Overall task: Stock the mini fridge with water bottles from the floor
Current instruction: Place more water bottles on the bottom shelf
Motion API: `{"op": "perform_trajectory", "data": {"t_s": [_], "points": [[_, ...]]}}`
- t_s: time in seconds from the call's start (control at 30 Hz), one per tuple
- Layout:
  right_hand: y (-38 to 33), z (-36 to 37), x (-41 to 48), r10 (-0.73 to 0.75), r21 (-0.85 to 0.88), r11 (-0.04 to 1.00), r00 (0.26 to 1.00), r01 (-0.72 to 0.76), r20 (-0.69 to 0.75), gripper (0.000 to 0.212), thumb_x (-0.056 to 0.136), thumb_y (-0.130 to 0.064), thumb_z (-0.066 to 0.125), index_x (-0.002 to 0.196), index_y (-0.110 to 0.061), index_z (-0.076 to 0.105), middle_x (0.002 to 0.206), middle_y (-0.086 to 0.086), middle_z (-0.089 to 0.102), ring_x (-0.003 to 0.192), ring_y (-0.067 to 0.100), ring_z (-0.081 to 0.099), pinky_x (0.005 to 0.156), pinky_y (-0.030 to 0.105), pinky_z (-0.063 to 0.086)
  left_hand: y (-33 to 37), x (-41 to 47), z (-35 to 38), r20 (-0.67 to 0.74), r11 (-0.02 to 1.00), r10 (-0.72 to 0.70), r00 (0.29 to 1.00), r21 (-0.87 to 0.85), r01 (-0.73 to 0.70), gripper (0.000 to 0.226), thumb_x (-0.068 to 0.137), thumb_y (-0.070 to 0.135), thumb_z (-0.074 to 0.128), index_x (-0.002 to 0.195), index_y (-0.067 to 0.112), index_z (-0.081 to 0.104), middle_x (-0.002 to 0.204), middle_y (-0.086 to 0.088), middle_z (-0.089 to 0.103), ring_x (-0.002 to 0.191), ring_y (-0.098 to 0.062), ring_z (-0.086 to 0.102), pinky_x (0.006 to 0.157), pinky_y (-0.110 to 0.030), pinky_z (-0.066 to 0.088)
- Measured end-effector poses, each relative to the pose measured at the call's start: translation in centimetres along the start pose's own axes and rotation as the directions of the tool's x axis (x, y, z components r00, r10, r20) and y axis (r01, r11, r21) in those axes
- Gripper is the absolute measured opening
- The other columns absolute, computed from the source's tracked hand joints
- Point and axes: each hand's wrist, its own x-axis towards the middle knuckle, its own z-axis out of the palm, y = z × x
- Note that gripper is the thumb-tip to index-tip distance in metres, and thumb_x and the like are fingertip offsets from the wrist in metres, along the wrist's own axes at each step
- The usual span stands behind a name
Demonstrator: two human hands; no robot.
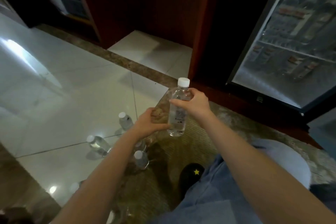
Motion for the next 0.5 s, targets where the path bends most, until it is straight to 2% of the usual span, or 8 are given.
{"op": "perform_trajectory", "data": {"t_s": [0.07, 0.13, 0.2, 0.3, 0.4, 0.5], "points": [[0.6, 0.6, 0.1, 0.000, -0.060, 0.998, 1.000, 0.002, 0.023, 0.068, 0.068, -0.041, 0.082, 0.124, -0.012, 0.055, 0.115, 0.001, 0.062, 0.107, 0.021, 0.059, 0.089, 0.038, 0.052, -3.0, -1.0, -1.1, -0.217, 0.997, -0.071, 0.974, -0.037, 0.065, 0.064, 0.077, 0.031, 0.075, 0.131, 0.012, 0.046, 0.116, 0.000, 0.053, 0.109, -0.019, 0.053, 0.090, -0.030, 0.045], [0.7, 1.3, 0.0, 0.009, -0.097, 0.995, 0.998, -0.003, 0.063, 0.073, 0.068, -0.043, 0.081, 0.129, -0.014, 0.053, 0.119, 0.001, 0.061, 0.110, 0.022, 0.058, 0.090, 0.041, 0.052, -5.7, -2.8, -1.2, -0.426, 0.994, -0.102, 0.899, -0.088, 0.071, 0.042, 0.081, 0.024, 0.071, 0.117, 0.009, 0.056, 0.110, -0.005, 0.060, 0.105, -0.021, 0.057, 0.084, -0.027, 0.045], [0.6, 2.2, -0.3, -0.001, -0.122, 0.992, 0.995, 0.013, 0.103, 0.082, 0.066, -0.046, 0.082, 0.135, -0.014, 0.049, 0.124, 0.003, 0.060, 0.112, 0.022, 0.057, 0.092, 0.041, 0.052, -7.7, -4.8, -0.7, -0.511, 0.984, -0.139, 0.848, -0.170, 0.058, 0.026, 0.083, 0.020, 0.069, 0.104, 0.010, 0.059, 0.100, -0.003, 0.061, 0.099, -0.022, 0.060, 0.078, -0.024, 0.045], [0.0, 3.3, -1.0, -0.045, -0.140, 0.988, 0.986, 0.068, 0.163, 0.083, 0.067, -0.044, 0.082, 0.136, -0.012, 0.048, 0.127, 0.004, 0.059, 0.114, 0.022, 0.057, 0.091, 0.035, 0.051, -9.5, -7.7, 0.5, -0.410, 0.991, -0.120, 0.904, -0.110, 0.082, 0.020, 0.084, 0.022, 0.067, 0.101, 0.016, 0.058, 0.096, 0.003, 0.059, 0.093, -0.015, 0.058, 0.072, -0.018, 0.044], [-0.3, 4.3, -1.8, -0.076, -0.160, 0.980, 0.968, 0.117, 0.240, 0.085, 0.068, -0.042, 0.081, 0.139, -0.012, 0.045, 0.132, 0.006, 0.056, 0.118, 0.023, 0.055, 0.094, 0.036, 0.049, -11.7, -10.7, 2.1, -0.249, 0.989, -0.110, 0.962, 0.071, 0.131, 0.028, 0.083, 0.025, 0.068, 0.108, 0.017, 0.058, 0.104, 0.004, 0.057, 0.095, -0.011, 0.056, 0.079, -0.022, 0.047], [-0.2, 4.9, -2.8, -0.121, -0.214, 0.958, 0.947, 0.189, 0.297, 0.083, 0.067, -0.043, 0.082, 0.135, -0.010, 0.047, 0.130, 0.007, 0.057, 0.116, 0.024, 0.056, 0.097, 0.040, 0.049, -14.8, -13.5, 3.6, -0.119, 0.943, -0.132, 0.984, 0.290, 0.162, 0.039, 0.082, 0.026, 0.069, 0.118, 0.016, 0.057, 0.116, 0.000, 0.057, 0.107, -0.014, 0.055, 0.088, -0.023, 0.045]]}}
